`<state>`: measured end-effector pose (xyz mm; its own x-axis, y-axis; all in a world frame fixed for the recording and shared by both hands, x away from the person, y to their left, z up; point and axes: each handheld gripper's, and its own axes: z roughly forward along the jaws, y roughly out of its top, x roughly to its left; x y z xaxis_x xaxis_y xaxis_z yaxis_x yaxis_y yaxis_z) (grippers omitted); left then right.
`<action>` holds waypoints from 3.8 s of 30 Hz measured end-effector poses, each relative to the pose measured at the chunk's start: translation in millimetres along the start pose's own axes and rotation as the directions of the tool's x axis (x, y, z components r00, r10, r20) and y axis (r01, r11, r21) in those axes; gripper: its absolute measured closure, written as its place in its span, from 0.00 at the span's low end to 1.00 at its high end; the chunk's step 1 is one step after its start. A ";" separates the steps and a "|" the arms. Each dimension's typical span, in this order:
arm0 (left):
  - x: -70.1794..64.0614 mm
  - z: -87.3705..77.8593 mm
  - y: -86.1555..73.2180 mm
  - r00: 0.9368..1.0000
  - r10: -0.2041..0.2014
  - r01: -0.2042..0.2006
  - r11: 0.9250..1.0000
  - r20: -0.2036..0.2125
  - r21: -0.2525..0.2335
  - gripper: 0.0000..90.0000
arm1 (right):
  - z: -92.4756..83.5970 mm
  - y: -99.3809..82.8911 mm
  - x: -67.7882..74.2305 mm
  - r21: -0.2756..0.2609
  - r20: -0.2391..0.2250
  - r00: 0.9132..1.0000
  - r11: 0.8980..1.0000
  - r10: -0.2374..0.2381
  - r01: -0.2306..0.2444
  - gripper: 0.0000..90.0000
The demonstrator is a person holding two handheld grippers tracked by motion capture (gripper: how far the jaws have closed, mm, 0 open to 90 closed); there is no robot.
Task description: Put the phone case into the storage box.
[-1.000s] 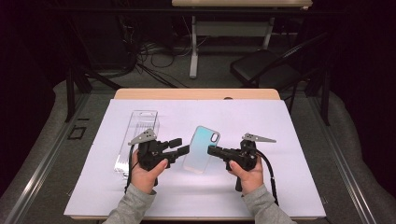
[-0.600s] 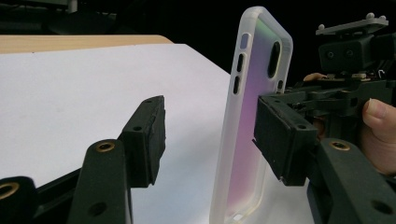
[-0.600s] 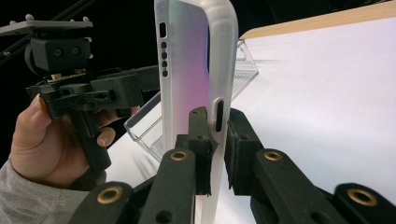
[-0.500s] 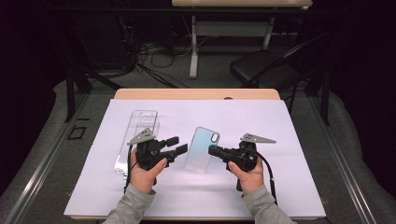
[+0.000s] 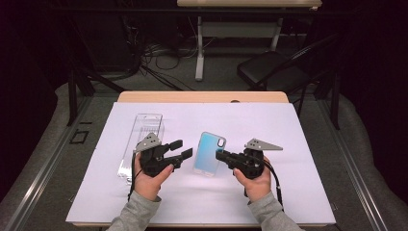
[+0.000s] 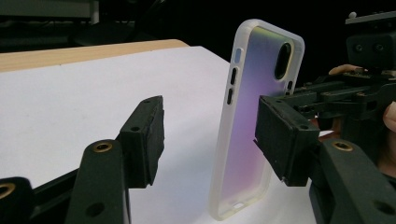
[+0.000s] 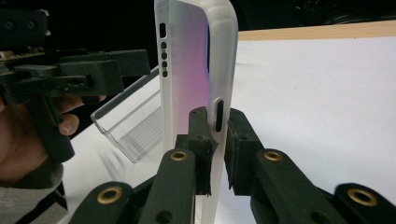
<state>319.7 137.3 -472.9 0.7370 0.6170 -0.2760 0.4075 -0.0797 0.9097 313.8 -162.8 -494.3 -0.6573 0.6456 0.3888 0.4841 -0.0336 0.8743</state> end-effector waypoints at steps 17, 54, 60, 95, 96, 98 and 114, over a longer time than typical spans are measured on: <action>-6.9 0.9 -0.4 0.998 0.054 -0.053 0.999 -0.042 0.008 0.50 | 2.6 -2.6 12.4 0.026 0.081 0.992 0.995 -0.094 0.092 0.91; -20.3 2.4 0.9 0.992 0.128 -0.127 0.992 -0.018 0.020 0.64 | 8.7 -7.6 34.2 0.070 0.081 0.974 0.976 -0.211 0.206 0.91; -22.1 1.7 0.8 0.991 0.129 -0.129 0.992 -0.018 0.014 0.69 | 9.7 -8.5 36.8 0.074 0.077 0.973 0.974 -0.218 0.212 0.91; -18.8 -1.0 0.1 0.990 0.136 -0.136 0.991 -0.026 0.000 0.84 | 11.2 -9.7 40.3 0.080 0.047 0.975 0.974 -0.216 0.212 0.91; -18.5 -1.2 0.1 0.991 0.135 -0.135 0.991 -0.025 -0.001 0.84 | 11.4 -9.8 40.2 0.077 0.047 0.976 0.975 -0.215 0.211 0.91; -18.1 -1.6 -0.1 0.990 0.135 -0.135 0.991 -0.027 -0.001 0.85 | 11.4 -9.7 39.7 0.078 0.047 0.975 0.974 -0.216 0.212 0.91; -13.6 -4.6 0.7 0.993 0.119 -0.119 0.993 0.005 -0.008 0.92 | 10.7 -9.1 37.2 0.072 0.028 0.979 0.977 -0.204 0.201 0.91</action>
<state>307.4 132.5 -467.1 0.7830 0.5991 -0.1670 0.3125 -0.1469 0.9385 291.2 -130.3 -490.9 -0.7260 0.6596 0.1945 0.3824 0.1522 0.9114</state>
